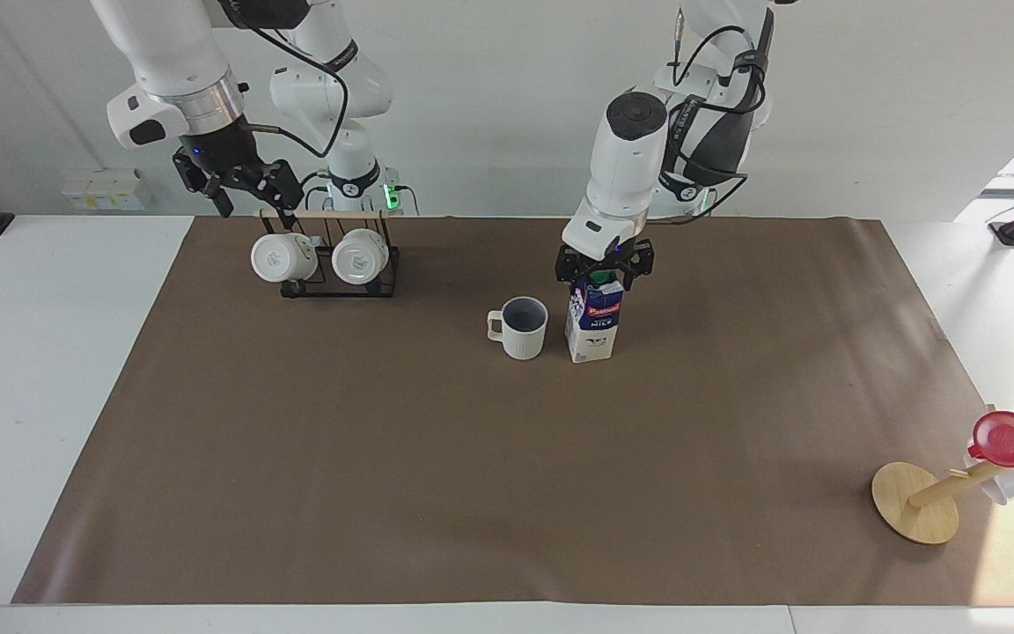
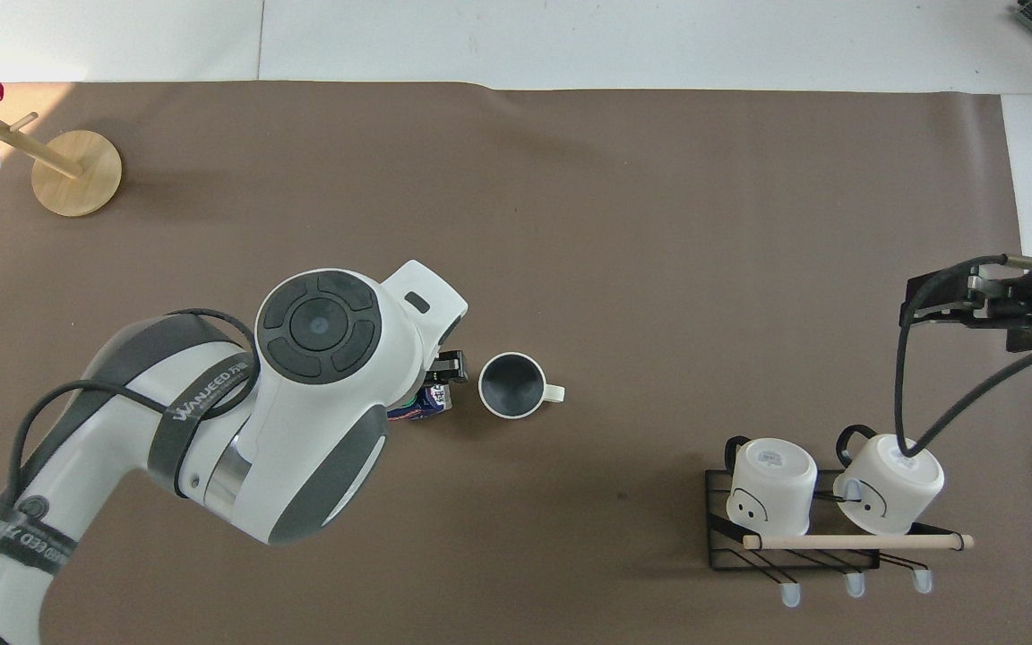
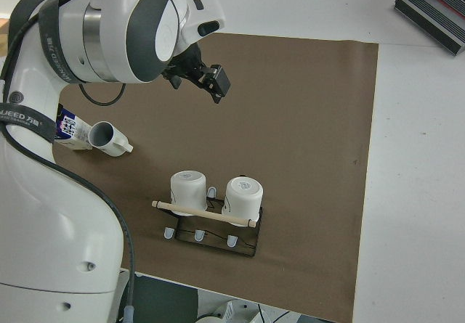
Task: Place cup and milk on table
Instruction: 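Carry the milk carton with the left gripper beside the white mug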
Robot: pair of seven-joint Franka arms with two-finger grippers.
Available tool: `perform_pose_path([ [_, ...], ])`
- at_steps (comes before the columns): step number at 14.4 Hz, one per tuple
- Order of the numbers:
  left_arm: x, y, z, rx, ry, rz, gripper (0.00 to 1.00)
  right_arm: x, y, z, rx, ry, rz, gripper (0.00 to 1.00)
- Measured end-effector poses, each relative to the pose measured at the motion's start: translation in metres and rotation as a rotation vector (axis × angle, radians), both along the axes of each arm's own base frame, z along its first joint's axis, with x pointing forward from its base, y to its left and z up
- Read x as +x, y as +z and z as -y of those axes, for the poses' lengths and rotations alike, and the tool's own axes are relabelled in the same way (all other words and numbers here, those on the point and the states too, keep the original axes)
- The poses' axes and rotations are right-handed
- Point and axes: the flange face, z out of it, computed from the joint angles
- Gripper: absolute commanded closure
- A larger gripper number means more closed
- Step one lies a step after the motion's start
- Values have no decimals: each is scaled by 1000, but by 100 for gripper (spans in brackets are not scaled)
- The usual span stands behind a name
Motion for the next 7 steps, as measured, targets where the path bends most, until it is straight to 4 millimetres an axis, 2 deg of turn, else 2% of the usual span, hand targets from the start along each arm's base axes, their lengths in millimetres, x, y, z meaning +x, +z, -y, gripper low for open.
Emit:
perform_pose_path([
  [1,0,12,-3,2,4,-1,0,0,0,0,0,0,0,0],
  [4,0,65,-23,15,11,-11,0,0,0,0,0,0,0,0],
  [7,14,104,-73,21,-15,-19,0,0,0,0,0,0,0,0],
])
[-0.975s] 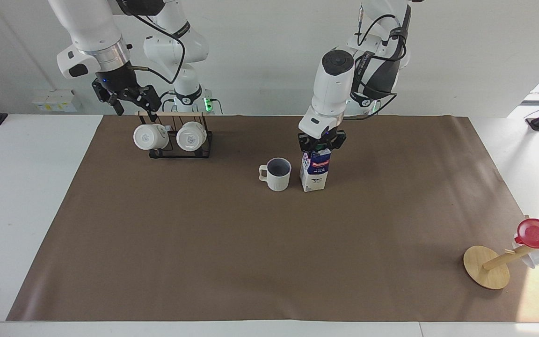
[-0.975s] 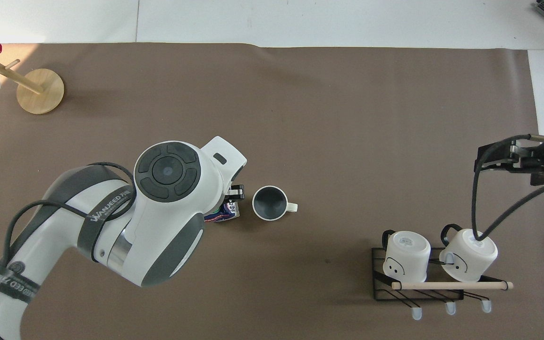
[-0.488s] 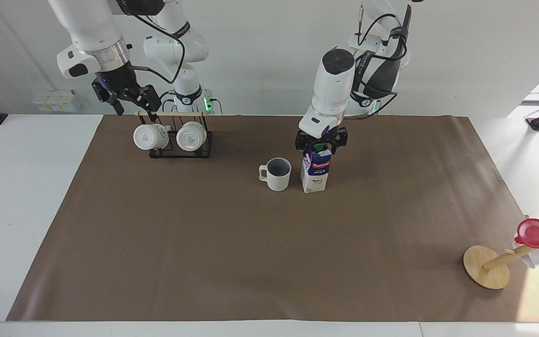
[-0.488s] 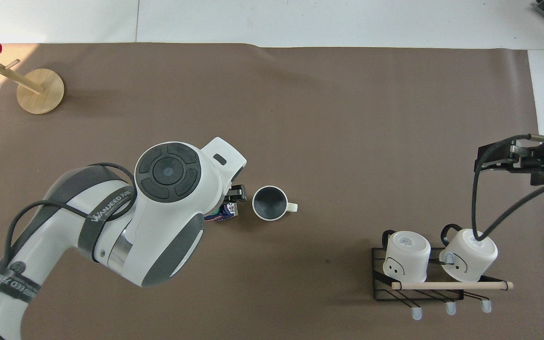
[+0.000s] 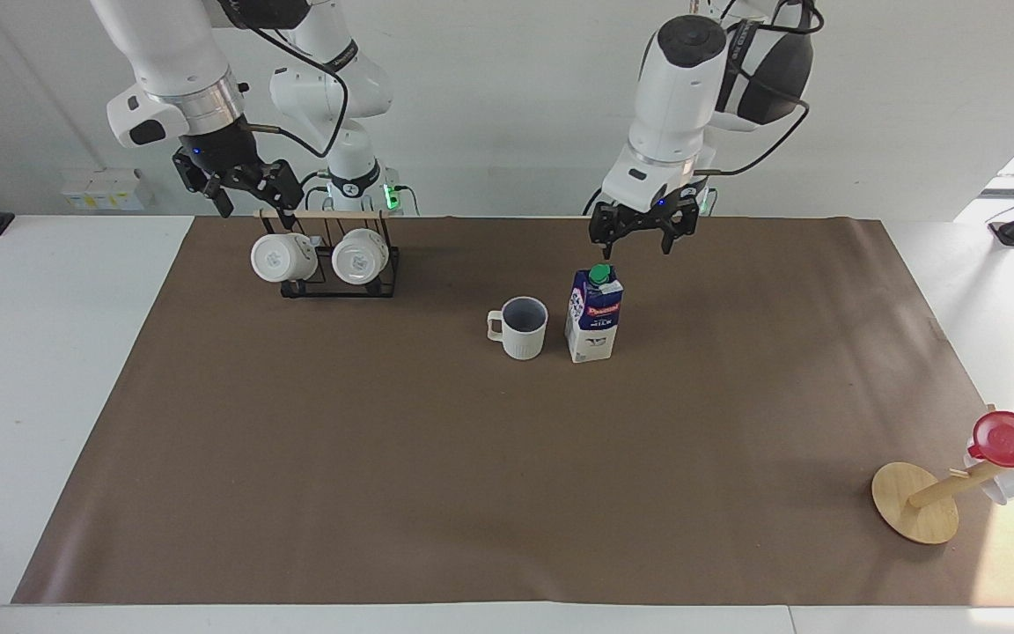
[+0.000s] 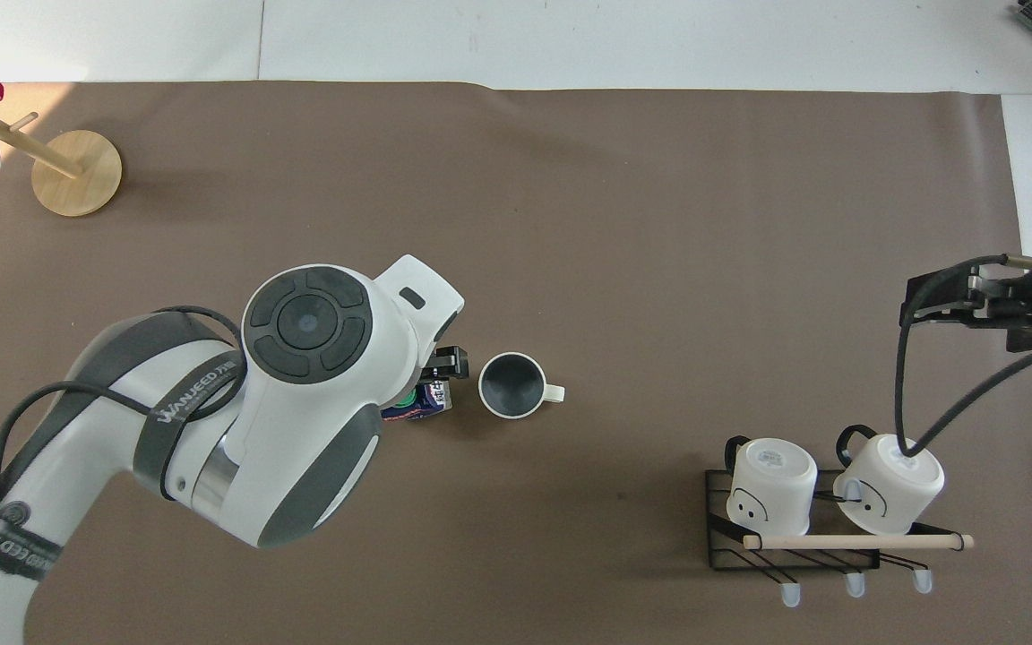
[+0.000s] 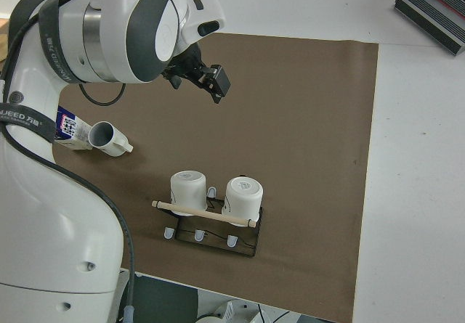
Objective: Place cup and milk on table
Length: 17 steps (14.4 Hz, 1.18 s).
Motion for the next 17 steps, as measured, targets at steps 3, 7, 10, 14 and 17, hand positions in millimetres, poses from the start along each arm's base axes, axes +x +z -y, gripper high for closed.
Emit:
perform_pose_path([
  [3,21,16,-67,-2,-35,-10,0,0,0,0,0,0,0,0],
  [7,26,34,-142,-5,-72,-29,0,0,0,0,0,0,0,0],
  [10,21,47,-171,-8,-65,-26,0,0,0,0,0,0,0,0],
  [14,18,49,-170,-21,-65,-25,0,0,0,0,0,0,0,0],
  [17,18,49,-168,-38,-65,-28,0,0,0,0,0,0,0,0],
])
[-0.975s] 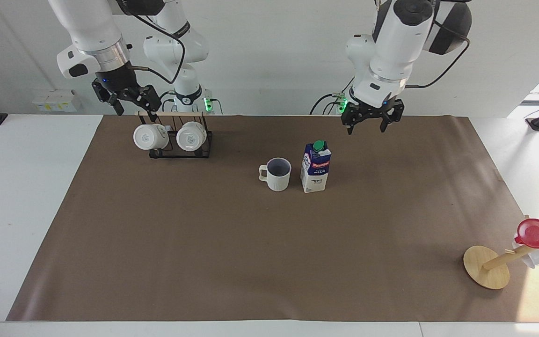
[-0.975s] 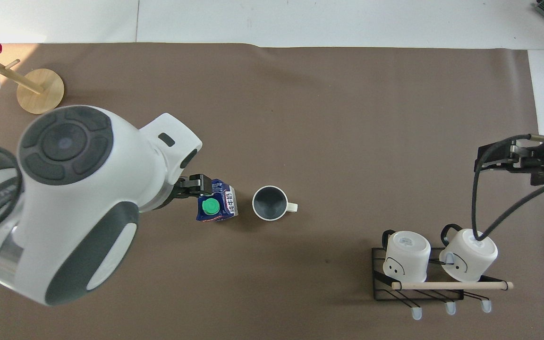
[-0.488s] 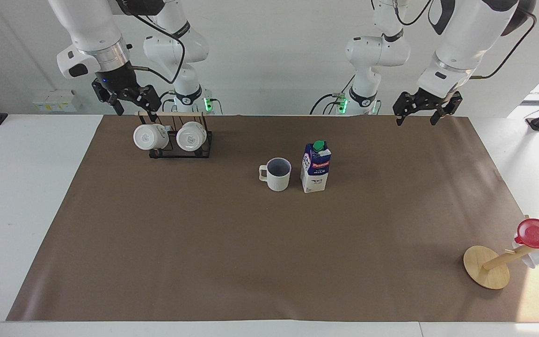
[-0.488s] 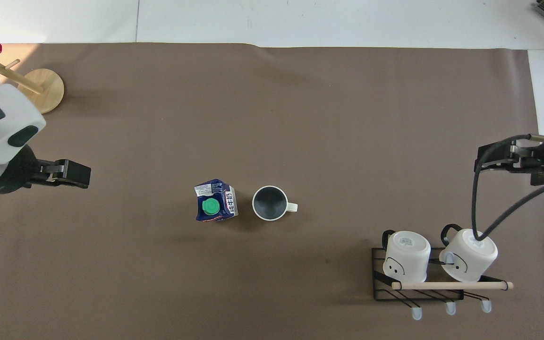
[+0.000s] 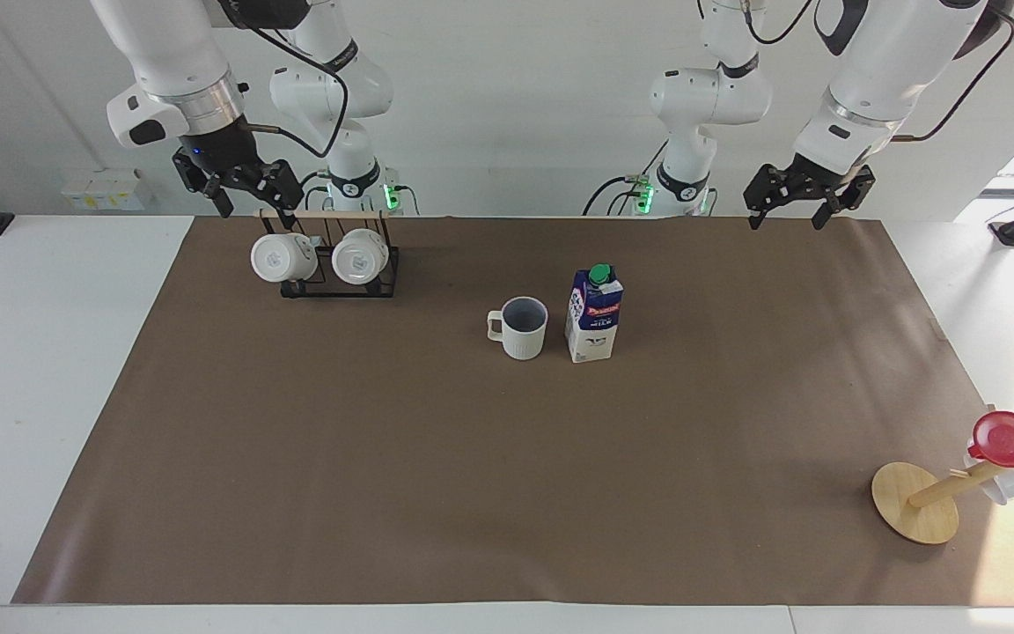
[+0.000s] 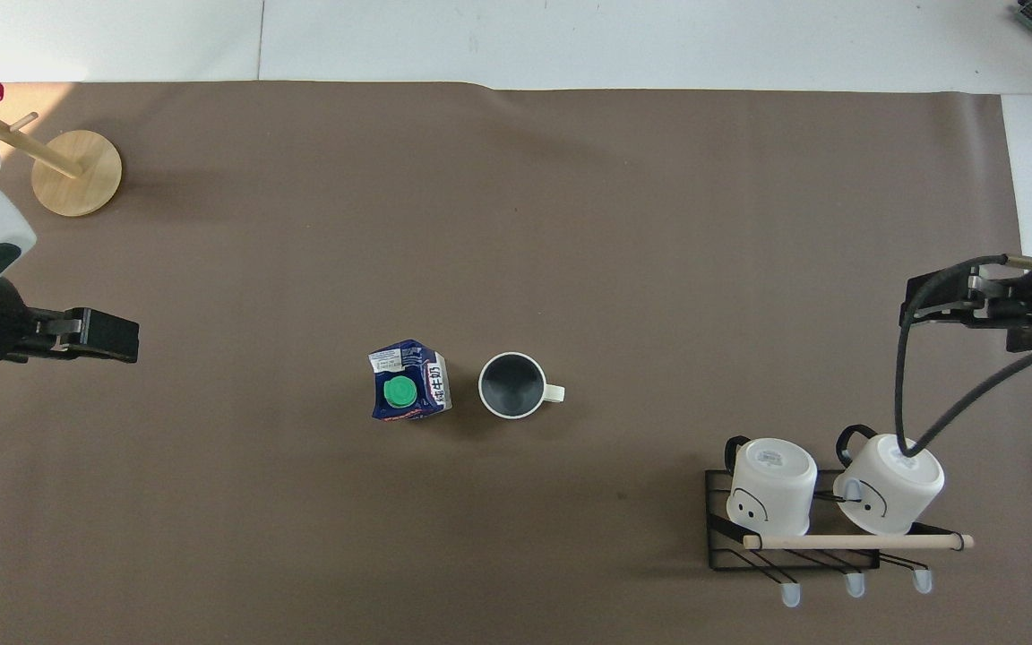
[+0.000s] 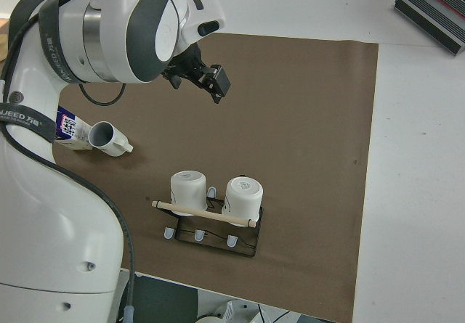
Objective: Place cup and milk on table
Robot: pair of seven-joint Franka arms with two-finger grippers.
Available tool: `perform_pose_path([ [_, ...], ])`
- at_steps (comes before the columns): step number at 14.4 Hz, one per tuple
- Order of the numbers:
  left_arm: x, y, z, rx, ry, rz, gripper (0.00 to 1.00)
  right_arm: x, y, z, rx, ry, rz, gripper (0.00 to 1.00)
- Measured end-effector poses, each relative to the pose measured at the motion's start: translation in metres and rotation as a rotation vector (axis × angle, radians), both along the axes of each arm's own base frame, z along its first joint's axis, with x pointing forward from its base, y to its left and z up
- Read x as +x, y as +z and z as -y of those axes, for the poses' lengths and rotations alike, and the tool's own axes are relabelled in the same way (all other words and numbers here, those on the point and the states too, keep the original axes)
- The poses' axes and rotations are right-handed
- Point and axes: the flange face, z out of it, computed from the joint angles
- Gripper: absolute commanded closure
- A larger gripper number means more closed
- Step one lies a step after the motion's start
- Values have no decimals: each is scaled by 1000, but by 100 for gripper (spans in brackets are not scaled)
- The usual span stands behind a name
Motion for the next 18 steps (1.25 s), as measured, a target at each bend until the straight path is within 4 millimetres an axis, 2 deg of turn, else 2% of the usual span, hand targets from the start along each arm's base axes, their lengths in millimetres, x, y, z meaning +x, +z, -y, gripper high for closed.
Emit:
perform_pose_path([
  [6,1,0,-3,-1,6,0,0,0,0,0,0,0,0,0],
  [9,3,0,-27,-1,53,-1,0,0,0,0,0,0,0,0],
  [11,4,1,-36,-1,70,-3,0,0,0,0,0,0,0,0],
  [18,2,2,-30,0,40,-9,0,0,0,0,0,0,0,0],
])
